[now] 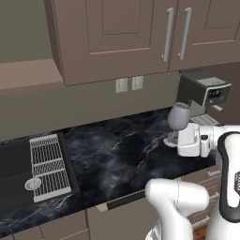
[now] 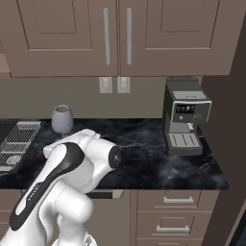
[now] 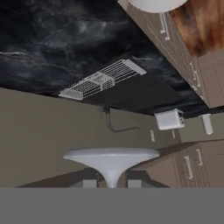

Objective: Retrieve the wine glasses from the counter and place one next to each plate.

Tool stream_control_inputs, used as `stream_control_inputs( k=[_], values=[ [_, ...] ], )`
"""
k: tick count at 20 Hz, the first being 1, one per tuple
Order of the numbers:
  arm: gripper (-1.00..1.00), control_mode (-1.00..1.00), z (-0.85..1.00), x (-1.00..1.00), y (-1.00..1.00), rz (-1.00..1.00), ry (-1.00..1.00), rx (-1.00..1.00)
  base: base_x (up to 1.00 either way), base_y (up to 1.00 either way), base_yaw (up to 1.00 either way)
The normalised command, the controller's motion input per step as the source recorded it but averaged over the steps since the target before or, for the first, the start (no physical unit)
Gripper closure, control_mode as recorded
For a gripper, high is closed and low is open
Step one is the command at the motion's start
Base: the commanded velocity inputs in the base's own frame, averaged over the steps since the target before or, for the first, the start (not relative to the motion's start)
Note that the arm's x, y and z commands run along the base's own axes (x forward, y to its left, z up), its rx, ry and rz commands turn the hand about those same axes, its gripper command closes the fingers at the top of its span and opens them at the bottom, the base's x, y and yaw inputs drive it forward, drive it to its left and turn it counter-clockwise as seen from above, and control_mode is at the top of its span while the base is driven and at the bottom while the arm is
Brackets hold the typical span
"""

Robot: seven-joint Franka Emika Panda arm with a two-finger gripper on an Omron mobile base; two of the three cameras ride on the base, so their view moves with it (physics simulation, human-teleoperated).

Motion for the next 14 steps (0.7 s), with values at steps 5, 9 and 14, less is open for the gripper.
stream_control_inputs(
  k=[5, 9, 14],
  values=[
    [1.00, -1.00, 0.55, -0.75, 0.00, 0.02, 0.00, 0.00, 0.00, 0.00, 0.00],
    [1.00, 1.00, 0.32, -0.36, 0.00, 0.03, 0.00, 0.00, -0.42, 0.01, 0.04],
    [1.00, 1.00, 0.00, 0.00, 0.00, 0.00, 0.00, 0.00, -0.86, 0.17, 0.22]
  ],
)
